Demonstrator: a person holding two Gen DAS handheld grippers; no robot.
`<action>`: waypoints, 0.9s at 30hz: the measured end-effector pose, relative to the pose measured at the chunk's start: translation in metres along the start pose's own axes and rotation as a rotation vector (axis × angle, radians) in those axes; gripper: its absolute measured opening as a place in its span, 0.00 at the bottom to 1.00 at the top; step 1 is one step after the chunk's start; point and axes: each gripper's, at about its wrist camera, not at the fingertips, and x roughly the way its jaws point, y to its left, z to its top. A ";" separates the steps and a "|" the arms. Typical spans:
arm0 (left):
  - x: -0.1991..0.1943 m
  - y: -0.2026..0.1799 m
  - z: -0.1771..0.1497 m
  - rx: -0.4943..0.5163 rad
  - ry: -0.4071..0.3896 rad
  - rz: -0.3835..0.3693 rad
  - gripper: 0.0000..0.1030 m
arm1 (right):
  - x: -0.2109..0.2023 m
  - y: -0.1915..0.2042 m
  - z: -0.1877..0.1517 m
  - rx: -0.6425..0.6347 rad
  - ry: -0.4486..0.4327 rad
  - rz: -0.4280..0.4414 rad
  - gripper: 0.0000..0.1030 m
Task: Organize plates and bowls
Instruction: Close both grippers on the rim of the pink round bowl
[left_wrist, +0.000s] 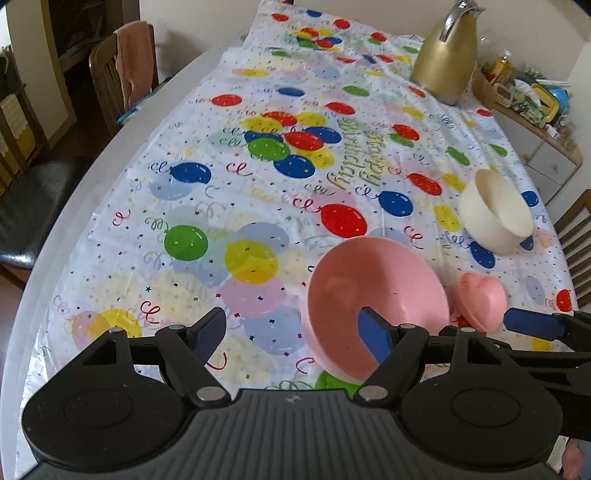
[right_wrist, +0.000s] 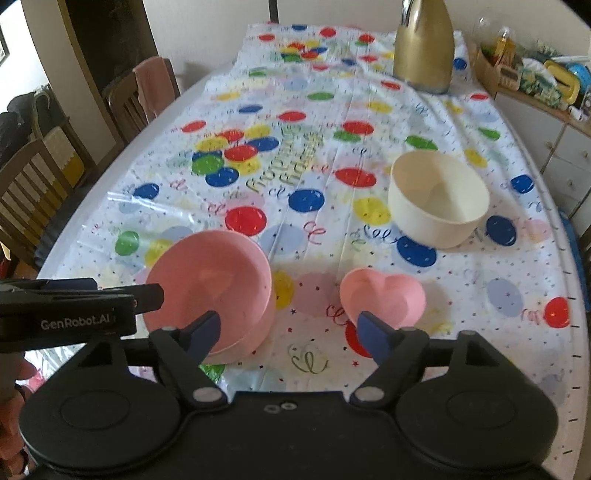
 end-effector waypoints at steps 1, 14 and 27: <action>0.003 0.001 0.001 -0.006 0.008 -0.002 0.76 | 0.004 0.000 0.000 0.003 0.007 -0.001 0.72; 0.019 0.002 0.004 -0.034 0.036 -0.030 0.44 | 0.028 0.000 0.002 0.065 0.082 0.055 0.44; 0.013 -0.007 0.004 -0.032 0.014 -0.060 0.13 | 0.026 0.010 0.003 0.074 0.090 0.040 0.13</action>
